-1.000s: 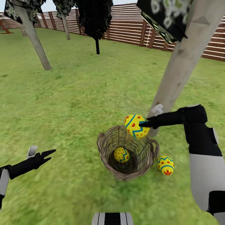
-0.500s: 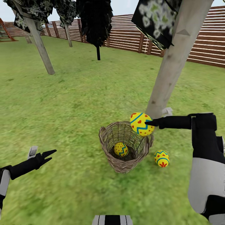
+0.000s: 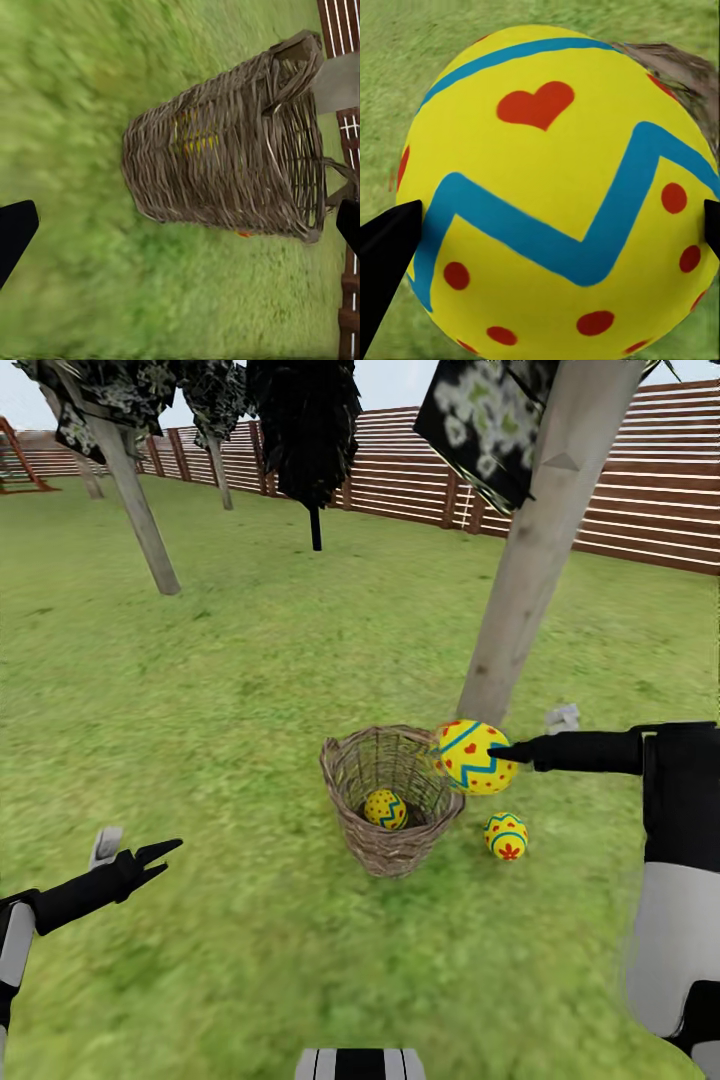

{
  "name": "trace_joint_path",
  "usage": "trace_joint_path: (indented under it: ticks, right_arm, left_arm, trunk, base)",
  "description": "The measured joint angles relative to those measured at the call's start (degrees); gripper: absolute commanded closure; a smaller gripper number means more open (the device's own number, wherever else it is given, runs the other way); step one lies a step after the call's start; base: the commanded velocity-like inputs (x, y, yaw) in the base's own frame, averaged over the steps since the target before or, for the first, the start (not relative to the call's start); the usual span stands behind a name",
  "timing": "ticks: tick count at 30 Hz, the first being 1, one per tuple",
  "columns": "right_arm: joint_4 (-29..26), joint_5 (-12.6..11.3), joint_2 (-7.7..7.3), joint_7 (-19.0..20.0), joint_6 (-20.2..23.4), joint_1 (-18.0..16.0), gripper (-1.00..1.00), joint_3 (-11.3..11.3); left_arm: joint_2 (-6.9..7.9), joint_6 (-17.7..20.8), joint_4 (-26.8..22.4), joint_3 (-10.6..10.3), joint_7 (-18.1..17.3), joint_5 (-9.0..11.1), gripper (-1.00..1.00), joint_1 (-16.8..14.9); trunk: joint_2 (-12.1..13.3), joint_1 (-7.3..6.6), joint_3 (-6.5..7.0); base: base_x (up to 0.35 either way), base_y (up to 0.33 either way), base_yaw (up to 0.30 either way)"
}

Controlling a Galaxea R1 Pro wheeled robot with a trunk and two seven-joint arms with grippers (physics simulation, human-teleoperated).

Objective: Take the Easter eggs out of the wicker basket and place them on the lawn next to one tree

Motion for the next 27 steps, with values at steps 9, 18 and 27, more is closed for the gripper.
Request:
trace_joint_path:
  ticks: [9,18,27]
  right_arm:
    - [-0.2,0.0,-3.83,-42.1,-4.9,3.0,1.00,-7.6]
    - [34.6,-2.7,-3.17,-75.4,-37.4,4.6,1.00,-7.5]
    - [51.4,-7.2,-3.19,-90.5,-46.2,4.2,1.00,-7.5]
  left_arm:
    - [-0.08,0.0,0.0,0.0,0.0,-0.1,-1.00,0.0]
    - [-0.39,-0.5,0.0,0.0,0.1,0.0,-1.00,0.0]
    - [-1.36,-1.8,-0.1,-0.2,0.0,-0.1,-1.00,0.0]
  trunk:
    - [0.0,-0.03,0.00]
    - [0.0,-0.02,0.00]
    - [0.0,0.08,-0.89]
  base:
    - [-0.018,0.000,0.000]
    - [0.000,0.000,0.000]
    - [0.000,0.000,0.000]
